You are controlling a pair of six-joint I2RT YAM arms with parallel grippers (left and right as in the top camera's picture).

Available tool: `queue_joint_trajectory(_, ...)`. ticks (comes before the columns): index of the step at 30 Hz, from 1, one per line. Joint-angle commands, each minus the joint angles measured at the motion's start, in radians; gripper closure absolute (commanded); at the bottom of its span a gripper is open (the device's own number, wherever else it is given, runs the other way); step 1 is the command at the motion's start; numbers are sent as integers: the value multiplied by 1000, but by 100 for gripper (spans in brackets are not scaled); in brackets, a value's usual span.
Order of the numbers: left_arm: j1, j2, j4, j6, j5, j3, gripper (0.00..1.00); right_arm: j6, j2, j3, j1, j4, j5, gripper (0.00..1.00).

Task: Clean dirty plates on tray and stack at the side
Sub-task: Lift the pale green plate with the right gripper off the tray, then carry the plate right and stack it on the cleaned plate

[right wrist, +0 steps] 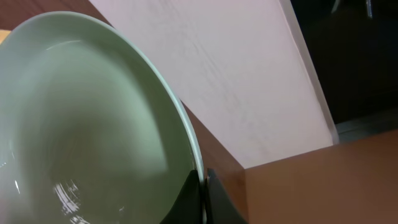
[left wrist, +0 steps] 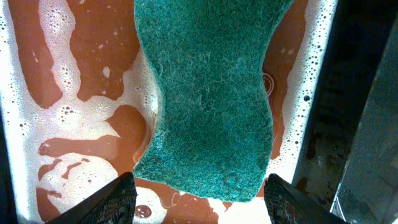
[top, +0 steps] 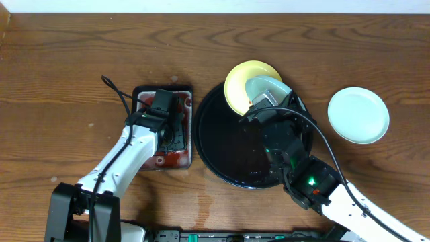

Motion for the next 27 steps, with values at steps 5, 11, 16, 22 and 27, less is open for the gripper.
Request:
queue_joint_trajectory(5, 3, -3, -2, -5, -2, 16, 33, -31, -10, 26, 10, 10, 32, 99)
queue_joint_trajectory(11, 3, -3, -2, -5, -2, 16, 33, -31, -10, 26, 10, 10, 32, 99)
queue_joint_trajectory(16, 3, -3, -3, -5, -2, 16, 33, -31, -10, 26, 7, 17, 32, 99)
queue_joint_trajectory(22, 3, -3, -2, -5, -2, 16, 33, -31, -6, 25, 5, 17, 32, 99)
queue_joint_trajectory(27, 3, -3, -2, -5, -2, 16, 33, -31, -5, 25, 5, 17, 32, 99)
